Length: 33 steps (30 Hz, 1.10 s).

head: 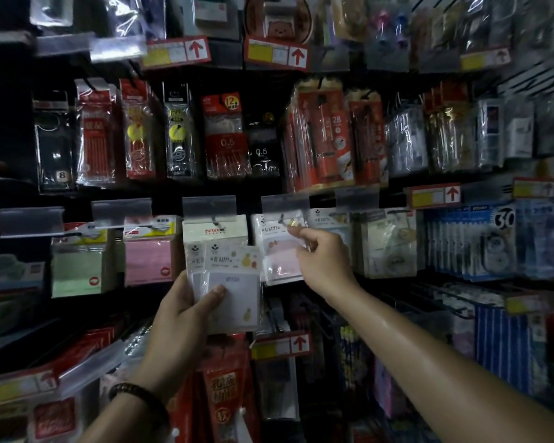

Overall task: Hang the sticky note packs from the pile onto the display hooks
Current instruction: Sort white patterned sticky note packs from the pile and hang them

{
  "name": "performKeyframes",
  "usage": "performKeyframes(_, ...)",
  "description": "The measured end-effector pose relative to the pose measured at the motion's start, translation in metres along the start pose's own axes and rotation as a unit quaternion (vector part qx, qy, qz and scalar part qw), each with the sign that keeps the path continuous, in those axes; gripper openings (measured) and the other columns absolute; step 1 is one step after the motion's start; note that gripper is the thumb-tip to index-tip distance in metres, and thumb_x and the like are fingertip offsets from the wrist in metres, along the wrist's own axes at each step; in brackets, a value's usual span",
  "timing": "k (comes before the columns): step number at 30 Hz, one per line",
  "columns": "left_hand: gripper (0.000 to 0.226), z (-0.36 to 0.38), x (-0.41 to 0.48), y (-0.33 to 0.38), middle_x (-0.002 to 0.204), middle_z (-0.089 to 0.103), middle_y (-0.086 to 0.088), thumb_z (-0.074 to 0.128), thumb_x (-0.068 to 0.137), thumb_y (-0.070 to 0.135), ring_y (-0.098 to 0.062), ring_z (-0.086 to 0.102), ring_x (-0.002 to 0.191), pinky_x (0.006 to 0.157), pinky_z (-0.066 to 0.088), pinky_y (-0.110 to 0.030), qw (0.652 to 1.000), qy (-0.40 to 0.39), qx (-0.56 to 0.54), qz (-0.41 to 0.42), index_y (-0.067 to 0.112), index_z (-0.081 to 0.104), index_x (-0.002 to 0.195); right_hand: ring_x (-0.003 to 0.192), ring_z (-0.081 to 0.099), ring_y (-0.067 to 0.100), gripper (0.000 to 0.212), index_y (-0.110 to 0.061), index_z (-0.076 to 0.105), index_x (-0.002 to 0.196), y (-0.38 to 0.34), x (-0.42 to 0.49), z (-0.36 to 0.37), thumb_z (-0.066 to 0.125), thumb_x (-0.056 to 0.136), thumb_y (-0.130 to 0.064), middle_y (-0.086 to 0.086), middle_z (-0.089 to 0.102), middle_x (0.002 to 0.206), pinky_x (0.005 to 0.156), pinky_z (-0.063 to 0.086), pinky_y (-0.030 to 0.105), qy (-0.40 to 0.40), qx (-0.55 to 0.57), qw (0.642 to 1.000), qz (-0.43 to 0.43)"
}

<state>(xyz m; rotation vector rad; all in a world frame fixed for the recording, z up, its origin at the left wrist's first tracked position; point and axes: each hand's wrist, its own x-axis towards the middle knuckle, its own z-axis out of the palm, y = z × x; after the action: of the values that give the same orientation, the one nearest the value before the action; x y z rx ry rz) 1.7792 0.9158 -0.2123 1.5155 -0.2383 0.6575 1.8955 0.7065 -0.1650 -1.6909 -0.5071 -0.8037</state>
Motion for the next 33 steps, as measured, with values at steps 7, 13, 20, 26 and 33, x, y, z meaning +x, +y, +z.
performKeyframes(7,0.029,-0.005,0.005,-0.005,0.122,0.079,0.003,0.061,0.106,0.02,-0.022,0.08,0.102,0.08,0.067,-0.051,1.0,-0.008,-0.001,-0.014,0.03,0.063,0.133,0.067,0.052,0.005,0.065,-0.048,0.044,0.157,0.012,0.005,0.009,0.066,0.101,-0.024,-0.004,0.057,0.15,0.068,0.062,0.03,-0.058,-0.22,0.973,-0.033)
performKeyframes(13,0.03,0.001,0.003,0.0,0.119,0.08,0.002,0.062,0.105,0.018,-0.024,0.08,0.102,0.082,0.066,-0.054,0.999,-0.013,-0.028,-0.025,0.029,0.063,0.133,0.095,0.056,0.021,0.065,-0.048,0.032,0.163,-0.006,-0.026,-0.005,0.057,0.104,-0.037,-0.002,0.043,0.116,0.078,0.056,0.037,-0.014,-0.389,0.917,-0.082)
performKeyframes(20,0.029,0.03,0.003,-0.001,0.119,0.08,0.0,0.063,0.105,0.012,-0.02,0.08,0.104,0.075,0.066,-0.033,0.997,-0.025,-0.067,-0.005,0.021,0.061,0.132,0.091,0.076,0.005,0.075,-0.036,0.04,0.161,0.0,-0.077,0.011,0.078,0.097,-0.026,-0.011,0.075,0.107,0.081,0.066,0.031,-0.09,0.067,0.994,0.016)
performKeyframes(26,0.04,0.038,0.004,-0.002,0.118,0.078,0.002,0.077,0.094,0.008,-0.009,0.079,0.098,0.072,0.065,-0.025,0.999,0.013,0.02,0.029,0.021,0.063,0.128,0.101,0.076,0.009,0.081,-0.038,0.039,0.162,0.006,-0.068,0.007,0.069,0.099,0.001,0.0,0.075,0.117,0.077,0.062,0.023,-0.04,0.128,0.989,0.061)
performKeyframes(33,0.033,0.016,0.005,0.0,0.121,0.069,0.011,0.07,0.1,0.021,-0.009,0.072,0.109,0.086,0.066,-0.038,0.99,0.076,0.086,0.088,0.031,0.053,0.128,0.091,0.058,-0.005,0.081,-0.045,0.029,0.164,0.01,-0.039,-0.002,0.055,0.105,0.003,-0.022,0.06,0.12,0.073,0.049,0.01,-0.028,0.075,0.997,0.0)
